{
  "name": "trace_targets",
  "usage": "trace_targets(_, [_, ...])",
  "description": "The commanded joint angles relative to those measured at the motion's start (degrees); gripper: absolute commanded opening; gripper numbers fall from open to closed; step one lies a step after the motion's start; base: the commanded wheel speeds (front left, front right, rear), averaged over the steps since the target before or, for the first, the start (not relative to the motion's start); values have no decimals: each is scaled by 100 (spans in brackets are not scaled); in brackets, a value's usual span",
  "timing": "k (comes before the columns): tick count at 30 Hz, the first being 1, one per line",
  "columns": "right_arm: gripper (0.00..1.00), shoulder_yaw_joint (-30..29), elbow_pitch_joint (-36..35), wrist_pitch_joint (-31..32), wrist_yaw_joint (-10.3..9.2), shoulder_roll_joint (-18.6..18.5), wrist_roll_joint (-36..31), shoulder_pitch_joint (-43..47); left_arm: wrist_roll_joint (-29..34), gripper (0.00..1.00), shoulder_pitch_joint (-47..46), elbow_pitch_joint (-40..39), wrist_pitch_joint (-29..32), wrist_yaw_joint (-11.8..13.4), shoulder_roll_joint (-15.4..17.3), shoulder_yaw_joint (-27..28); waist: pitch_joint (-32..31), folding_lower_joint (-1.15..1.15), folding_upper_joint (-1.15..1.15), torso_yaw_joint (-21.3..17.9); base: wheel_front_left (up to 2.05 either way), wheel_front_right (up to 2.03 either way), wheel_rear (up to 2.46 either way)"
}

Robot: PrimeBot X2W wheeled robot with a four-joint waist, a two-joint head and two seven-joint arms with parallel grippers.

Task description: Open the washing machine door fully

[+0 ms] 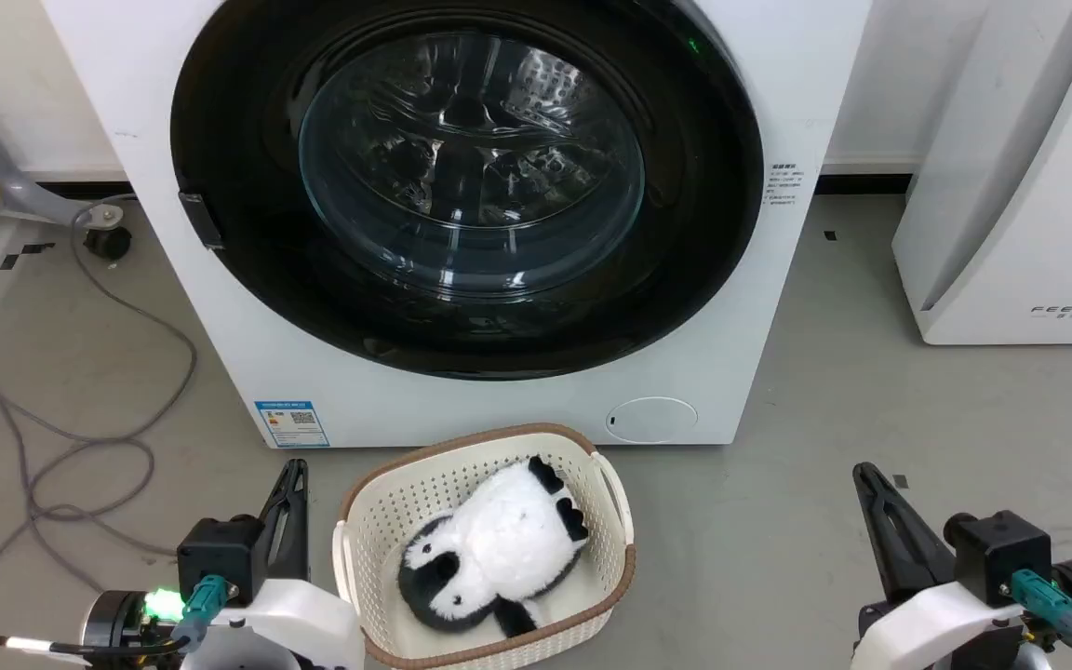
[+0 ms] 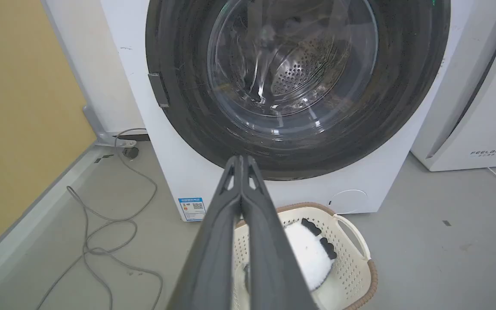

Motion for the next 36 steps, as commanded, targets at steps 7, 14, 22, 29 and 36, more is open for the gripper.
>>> trace_targets(7, [0, 4, -26, 7, -5, 29, -44, -80, 16, 0, -31, -23, 2, 15, 9, 1, 0, 0, 0, 0, 0, 0, 0])
trace_targets(14, [0, 4, -26, 7, -5, 29, -44, -80, 16, 0, -31, -23, 2, 15, 9, 1, 0, 0, 0, 0, 0, 0, 0])
trace_targets(22, [0, 4, -26, 7, -5, 29, -44, -80, 16, 0, -31, -23, 2, 15, 9, 1, 0, 0, 0, 0, 0, 0, 0])
trace_targets(29, [0, 4, -26, 7, -5, 29, -44, -80, 16, 0, -31, -23, 2, 15, 9, 1, 0, 0, 0, 0, 0, 0, 0])
trace_targets(36, [100, 3, 2, -28, 0, 0, 24, 8, -4, 100, -2, 13, -32, 2, 0, -14, 1, 0, 0, 0, 0, 0, 0])
